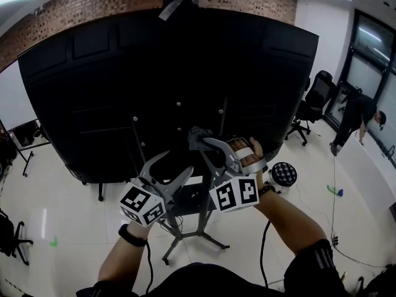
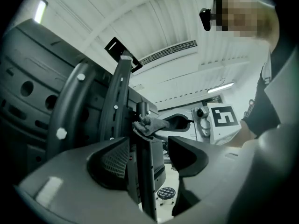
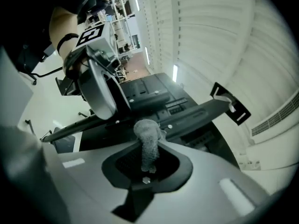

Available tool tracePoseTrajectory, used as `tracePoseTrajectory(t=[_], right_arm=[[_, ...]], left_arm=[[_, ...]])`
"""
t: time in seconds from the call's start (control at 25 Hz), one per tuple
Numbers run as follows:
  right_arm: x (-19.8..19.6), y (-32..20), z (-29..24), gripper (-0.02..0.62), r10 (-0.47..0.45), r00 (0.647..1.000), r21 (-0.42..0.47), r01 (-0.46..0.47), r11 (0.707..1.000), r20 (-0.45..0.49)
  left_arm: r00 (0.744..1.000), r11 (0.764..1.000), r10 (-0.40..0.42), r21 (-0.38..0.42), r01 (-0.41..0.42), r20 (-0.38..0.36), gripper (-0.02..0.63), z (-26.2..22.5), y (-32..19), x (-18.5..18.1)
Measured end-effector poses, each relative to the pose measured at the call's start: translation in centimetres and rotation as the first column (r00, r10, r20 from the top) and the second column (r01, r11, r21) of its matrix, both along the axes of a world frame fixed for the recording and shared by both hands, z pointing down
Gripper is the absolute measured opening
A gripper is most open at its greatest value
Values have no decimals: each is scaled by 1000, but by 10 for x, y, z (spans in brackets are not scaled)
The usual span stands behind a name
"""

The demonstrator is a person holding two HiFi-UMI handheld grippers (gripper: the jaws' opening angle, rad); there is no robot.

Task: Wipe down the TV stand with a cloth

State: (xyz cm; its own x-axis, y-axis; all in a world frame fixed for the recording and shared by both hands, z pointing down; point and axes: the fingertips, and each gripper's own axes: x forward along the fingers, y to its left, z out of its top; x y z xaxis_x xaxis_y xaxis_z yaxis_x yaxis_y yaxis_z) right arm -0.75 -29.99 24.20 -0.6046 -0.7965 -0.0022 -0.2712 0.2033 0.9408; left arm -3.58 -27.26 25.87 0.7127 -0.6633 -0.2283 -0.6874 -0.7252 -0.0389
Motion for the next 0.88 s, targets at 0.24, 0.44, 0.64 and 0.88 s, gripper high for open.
tracePoseTrajectory(t=[0.24, 0.44, 0.64, 0.88], right_arm=[[57, -8, -56, 44, 33, 985, 28, -38, 999, 169], [93, -39, -75, 44, 78, 968, 9, -83, 997, 240], [103, -77, -60, 44, 81, 972, -43, -73, 996, 223], [115, -101, -50, 41, 94, 970, -84, -77, 993, 222]], left_arm=[[999, 995, 51, 80, -52, 11, 285, -41, 1, 36], [998, 992, 64, 108, -66, 29, 285, -57, -8, 62], [996, 993, 70, 95, -74, 47, 285, -54, -22, 86], [996, 996, 56, 69, -61, 70, 285, -46, -33, 101]])
